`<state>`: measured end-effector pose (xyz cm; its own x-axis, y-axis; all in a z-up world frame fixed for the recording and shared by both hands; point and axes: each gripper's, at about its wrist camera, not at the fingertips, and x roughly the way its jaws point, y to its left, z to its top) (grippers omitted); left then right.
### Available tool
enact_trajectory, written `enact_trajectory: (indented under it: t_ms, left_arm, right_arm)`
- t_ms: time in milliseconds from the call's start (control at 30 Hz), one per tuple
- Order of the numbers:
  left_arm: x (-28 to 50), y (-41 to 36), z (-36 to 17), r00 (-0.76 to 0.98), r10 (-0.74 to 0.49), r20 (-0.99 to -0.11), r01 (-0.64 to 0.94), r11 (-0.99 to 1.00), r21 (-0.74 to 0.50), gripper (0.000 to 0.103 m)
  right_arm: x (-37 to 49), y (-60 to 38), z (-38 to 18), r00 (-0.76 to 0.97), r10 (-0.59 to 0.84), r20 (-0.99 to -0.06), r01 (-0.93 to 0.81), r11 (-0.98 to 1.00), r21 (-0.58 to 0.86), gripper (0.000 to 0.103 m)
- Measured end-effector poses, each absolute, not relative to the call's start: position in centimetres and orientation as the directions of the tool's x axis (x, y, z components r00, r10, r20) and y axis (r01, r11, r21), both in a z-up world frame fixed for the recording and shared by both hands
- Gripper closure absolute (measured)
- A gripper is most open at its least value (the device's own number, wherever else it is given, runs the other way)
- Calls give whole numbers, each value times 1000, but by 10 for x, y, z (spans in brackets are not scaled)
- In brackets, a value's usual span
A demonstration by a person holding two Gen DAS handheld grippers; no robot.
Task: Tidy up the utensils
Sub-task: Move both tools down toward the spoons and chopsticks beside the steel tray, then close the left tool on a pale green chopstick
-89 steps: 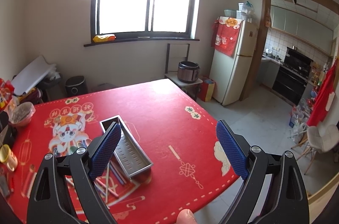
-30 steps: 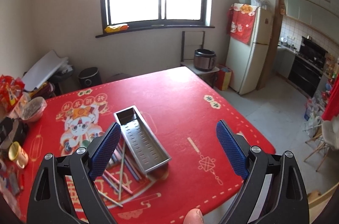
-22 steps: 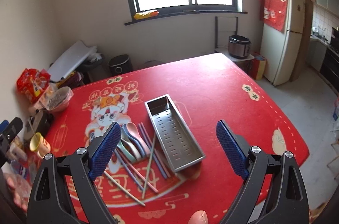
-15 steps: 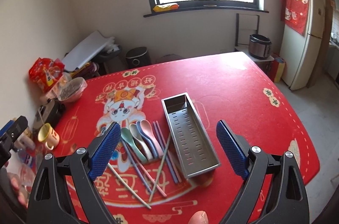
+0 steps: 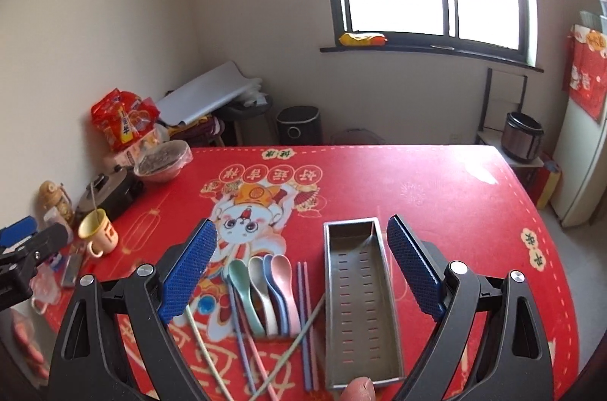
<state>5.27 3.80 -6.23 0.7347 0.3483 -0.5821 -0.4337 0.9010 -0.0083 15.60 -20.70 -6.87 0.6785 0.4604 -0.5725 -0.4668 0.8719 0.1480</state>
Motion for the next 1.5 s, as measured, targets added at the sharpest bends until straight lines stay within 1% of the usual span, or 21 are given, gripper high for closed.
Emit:
enact_trajectory:
  t_ms: [100,167,300,367,433,500,600,767,900,967,1000,1033,1067,1133,1200,1267,1300,1333,1367,1500]
  left_arm:
    - [60,39,-79,714,343,-611,-452,892,-26,5]
    - [66,42,-95,679,341,-650,-475,879,-35,6]
    - [75,51,-138,578,347,-738,-529,848,-15,8]
    - [75,57,-162,528,339,-779,-559,829,-19,13]
    - [72,65,-186,509,288,-811,-581,810,-77,19]
    - [71,69,-208,462,251,-851,-616,781,-104,20]
    - [72,66,-235,406,230,-885,-647,756,-100,21]
    - [82,57,-276,341,131,-931,-658,740,-137,22]
    - [89,48,-294,307,119,-944,-658,743,-120,22]
    - [92,45,-298,306,122,-944,-651,750,-114,33]
    - [94,43,-300,301,122,-946,-649,753,-109,36]
    - [95,42,-302,299,118,-947,-643,758,-109,43]
    - [96,39,-304,296,115,-948,-638,763,-106,47]
    - [99,34,-304,295,137,-946,-625,776,-83,50]
    - [100,29,-303,299,138,-944,-614,786,-79,56]
    - [102,25,-303,298,143,-944,-601,797,-69,73]
    - [103,23,-302,293,149,-945,-591,805,-57,78]
    - [104,20,-302,290,152,-945,-580,813,-47,86]
    - [105,19,-302,288,154,-945,-569,821,-40,91]
    - [107,21,-303,280,199,-939,-543,839,15,94]
  right_arm:
    - [166,-207,-83,636,493,-593,-497,850,174,15]
    - [168,-206,-95,608,500,-617,-515,840,172,15]
    - [175,-206,-122,522,480,-705,-531,830,171,15]
    - [178,-210,-132,491,489,-721,-539,821,190,15]
    - [181,-214,-140,472,488,-734,-549,815,189,15]
    - [183,-218,-147,436,508,-743,-566,797,212,15]
    - [188,-224,-158,403,508,-761,-572,789,224,15]
    - [197,-227,-167,371,512,-775,-593,773,227,15]
    - [200,-232,-172,348,519,-781,-610,758,231,15]
    - [202,-236,-174,341,519,-784,-614,754,233,15]
    - [203,-237,-174,340,519,-784,-614,754,233,15]
    - [205,-240,-175,340,519,-784,-613,755,234,15]
    - [206,-241,-175,341,519,-784,-612,755,234,15]
    - [208,-244,-176,343,517,-785,-609,758,233,15]
    - [209,-246,-176,343,515,-785,-608,759,233,15]
    - [210,-247,-177,343,516,-785,-609,759,233,15]
    - [210,-247,-177,344,517,-784,-609,758,232,15]
    - [210,-248,-177,344,518,-783,-610,758,233,15]
    - [210,-249,-176,344,520,-782,-611,757,234,15]
    - [212,-252,-175,341,529,-777,-611,753,245,15]
